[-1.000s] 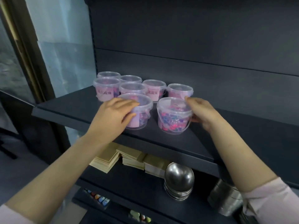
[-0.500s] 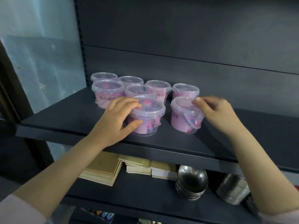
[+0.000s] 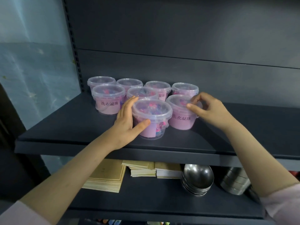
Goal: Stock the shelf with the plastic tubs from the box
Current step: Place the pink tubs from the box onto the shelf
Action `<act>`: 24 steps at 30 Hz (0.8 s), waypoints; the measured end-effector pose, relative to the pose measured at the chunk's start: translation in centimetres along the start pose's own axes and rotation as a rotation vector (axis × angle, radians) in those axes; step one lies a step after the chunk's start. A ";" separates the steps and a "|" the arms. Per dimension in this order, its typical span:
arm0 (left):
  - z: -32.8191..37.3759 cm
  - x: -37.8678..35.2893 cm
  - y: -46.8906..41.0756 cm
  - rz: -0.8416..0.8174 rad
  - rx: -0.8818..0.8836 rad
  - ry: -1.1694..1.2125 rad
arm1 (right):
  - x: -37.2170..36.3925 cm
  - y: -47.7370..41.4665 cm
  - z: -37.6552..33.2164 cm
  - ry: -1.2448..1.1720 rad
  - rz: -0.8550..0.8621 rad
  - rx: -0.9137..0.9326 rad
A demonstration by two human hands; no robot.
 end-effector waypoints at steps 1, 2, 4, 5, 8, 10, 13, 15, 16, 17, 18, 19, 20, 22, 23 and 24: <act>-0.1 0.0 -0.1 -0.002 0.013 0.003 | 0.3 -0.4 0.1 -0.003 -0.032 -0.010; -0.2 0.0 -0.2 -0.007 0.019 0.004 | 0.6 -0.8 0.3 0.022 -0.071 -0.008; -0.4 -0.1 -0.3 -0.014 0.014 -0.002 | 0.9 -1.4 0.7 0.050 -0.156 0.004; -0.5 -0.1 -0.3 -0.013 0.009 -0.005 | 0.9 -1.5 1.1 0.033 -0.187 0.003; -0.6 -0.1 -0.5 -0.010 0.005 -0.005 | 0.7 -1.8 1.7 -0.048 -0.221 -0.014; -0.7 -0.2 -0.6 -0.010 0.003 -0.008 | 0.5 -2.2 2.0 -0.088 -0.222 -0.013; -0.7 -0.3 -0.6 -0.006 0.003 -0.014 | -0.1 -2.8 2.1 -0.112 -0.210 -0.028; -0.7 -0.3 -0.6 -0.003 0.007 -0.014 | -0.5 -3.2 2.3 -0.126 -0.186 -0.040; -0.7 -0.3 -0.5 -0.004 0.006 -0.012 | -0.6 -3.4 2.3 -0.138 -0.172 -0.040; -0.6 -0.3 -0.5 -0.003 0.003 -0.012 | -0.8 -3.6 2.4 -0.152 -0.156 -0.039; -0.5 -0.2 -0.4 -0.001 -0.002 -0.014 | -0.9 -3.7 2.4 -0.162 -0.141 -0.036; -0.3 -0.2 -0.3 0.000 -0.003 -0.014 | -1.0 -3.9 2.4 -0.169 -0.132 -0.038; -0.1 -0.2 -0.2 -0.001 0.000 -0.009 | -1.0 -4.1 2.5 -0.169 -0.128 -0.040; 0.1 -0.2 -0.1 0.000 0.009 0.014 | -1.0 -4.4 2.4 -0.162 -0.140 -0.053; 0.1 -0.1 -0.1 0.002 0.011 0.023 | -0.9 -4.5 2.3 -0.165 -0.148 -0.067; 0.1 -0.1 -0.2 0.005 0.015 0.031 | -0.8 -4.6 2.2 -0.168 -0.153 -0.083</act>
Point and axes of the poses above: each hand's wrist, its own y-axis away from the middle knuckle, its own x-axis out of the back of the hand, z = x × y, the point moved 3 cm from there along -y, towards the middle knuckle, and after that the axes turned 10 degrees about -z, right-handed, at the moved point
